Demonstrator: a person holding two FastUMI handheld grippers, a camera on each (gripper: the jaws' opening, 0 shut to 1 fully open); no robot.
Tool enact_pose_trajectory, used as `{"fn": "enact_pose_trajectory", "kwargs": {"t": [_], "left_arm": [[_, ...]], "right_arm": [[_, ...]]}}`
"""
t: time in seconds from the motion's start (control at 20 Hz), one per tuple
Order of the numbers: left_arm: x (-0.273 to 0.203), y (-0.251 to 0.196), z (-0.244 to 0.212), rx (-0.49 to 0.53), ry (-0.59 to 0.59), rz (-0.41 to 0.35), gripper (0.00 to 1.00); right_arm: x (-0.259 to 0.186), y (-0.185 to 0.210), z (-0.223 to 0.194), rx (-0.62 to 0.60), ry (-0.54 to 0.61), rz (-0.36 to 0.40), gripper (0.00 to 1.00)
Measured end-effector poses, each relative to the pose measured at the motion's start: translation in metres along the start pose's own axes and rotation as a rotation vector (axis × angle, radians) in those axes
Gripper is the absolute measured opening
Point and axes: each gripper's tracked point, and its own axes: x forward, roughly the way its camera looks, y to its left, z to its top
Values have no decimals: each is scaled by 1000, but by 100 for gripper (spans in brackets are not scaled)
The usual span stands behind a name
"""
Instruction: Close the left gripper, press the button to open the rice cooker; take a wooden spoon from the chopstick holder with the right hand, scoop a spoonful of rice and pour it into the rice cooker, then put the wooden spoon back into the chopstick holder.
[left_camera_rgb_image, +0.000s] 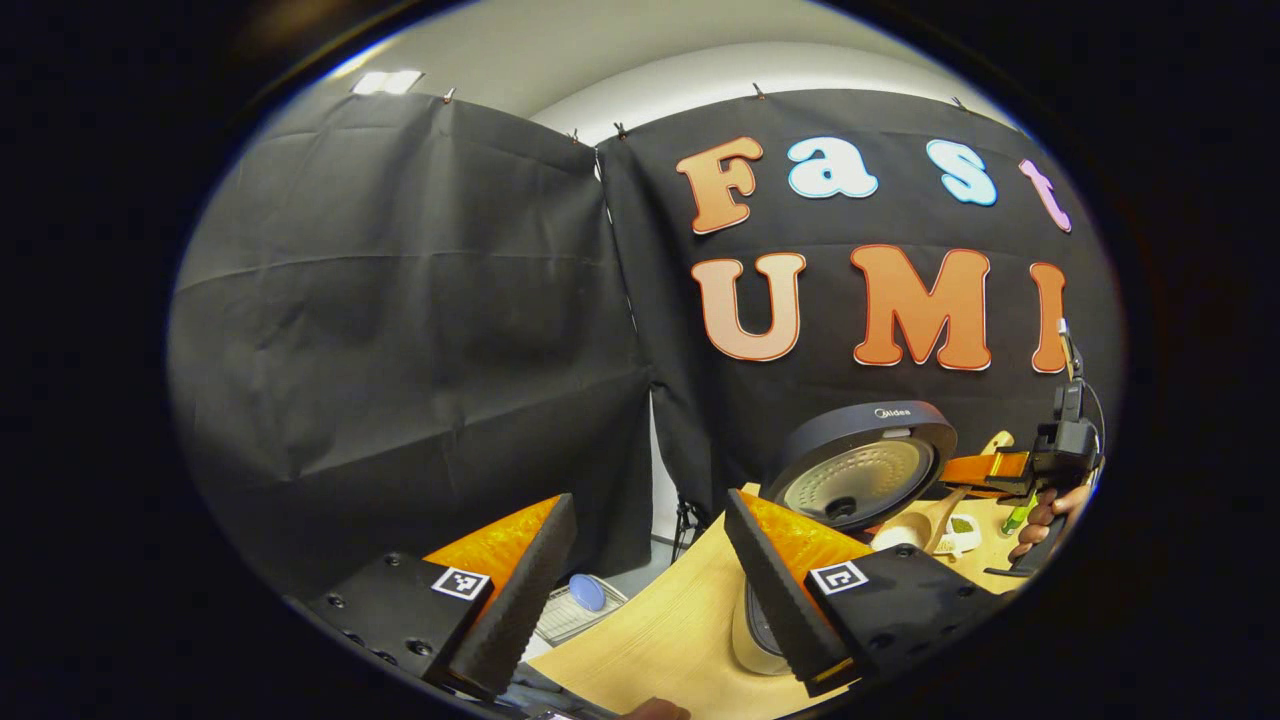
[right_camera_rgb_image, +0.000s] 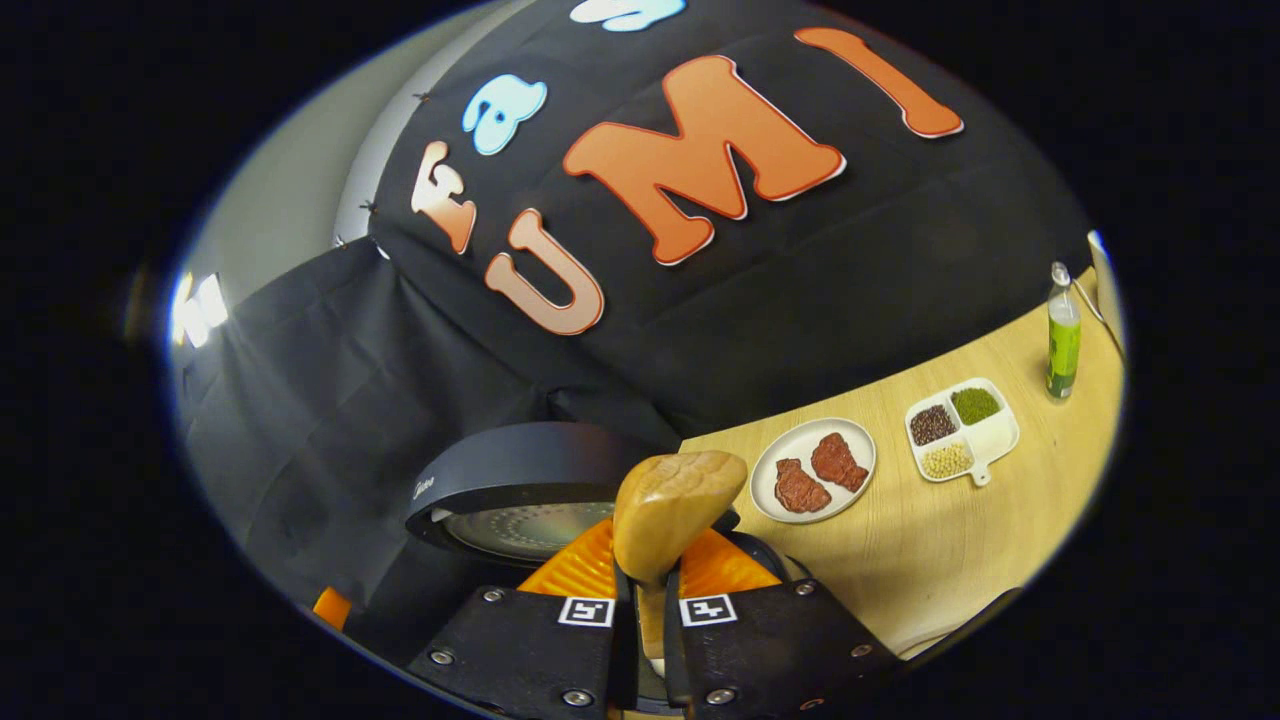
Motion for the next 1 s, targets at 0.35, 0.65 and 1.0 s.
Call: {"fn": "enact_pose_trajectory", "kwargs": {"t": [0.35,0.65,1.0], "left_arm": [[-2,0,-1,22,2,7,100],[-1,-2,-3,16,10,2,100],[-1,1,-7,9,11,2,100]], "right_arm": [[0,9,6,-93,-47,-11,10],[-7,23,-1,-234,-60,5,10],[-5,39,-16,-363,-31,51,10]]}}
